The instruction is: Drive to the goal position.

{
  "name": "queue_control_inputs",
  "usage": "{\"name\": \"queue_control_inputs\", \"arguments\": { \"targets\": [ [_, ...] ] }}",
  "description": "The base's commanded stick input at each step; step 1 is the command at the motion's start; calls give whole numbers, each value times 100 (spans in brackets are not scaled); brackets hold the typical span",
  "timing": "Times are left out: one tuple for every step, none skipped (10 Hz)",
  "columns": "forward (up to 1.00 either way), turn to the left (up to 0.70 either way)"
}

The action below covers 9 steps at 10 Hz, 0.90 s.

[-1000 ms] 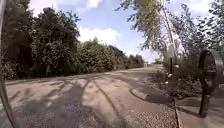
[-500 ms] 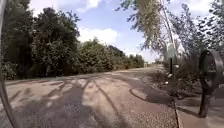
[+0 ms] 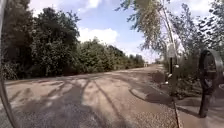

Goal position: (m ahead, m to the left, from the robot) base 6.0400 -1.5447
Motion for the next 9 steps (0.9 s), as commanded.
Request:
{"name": "queue_control_inputs", "arguments": {
  "targets": [
    [2,0],
    [3,0],
    [4,0],
    [4,0],
    [4,0],
    [4,0],
    [4,0],
    [4,0],
    [4,0]
  ]
}}
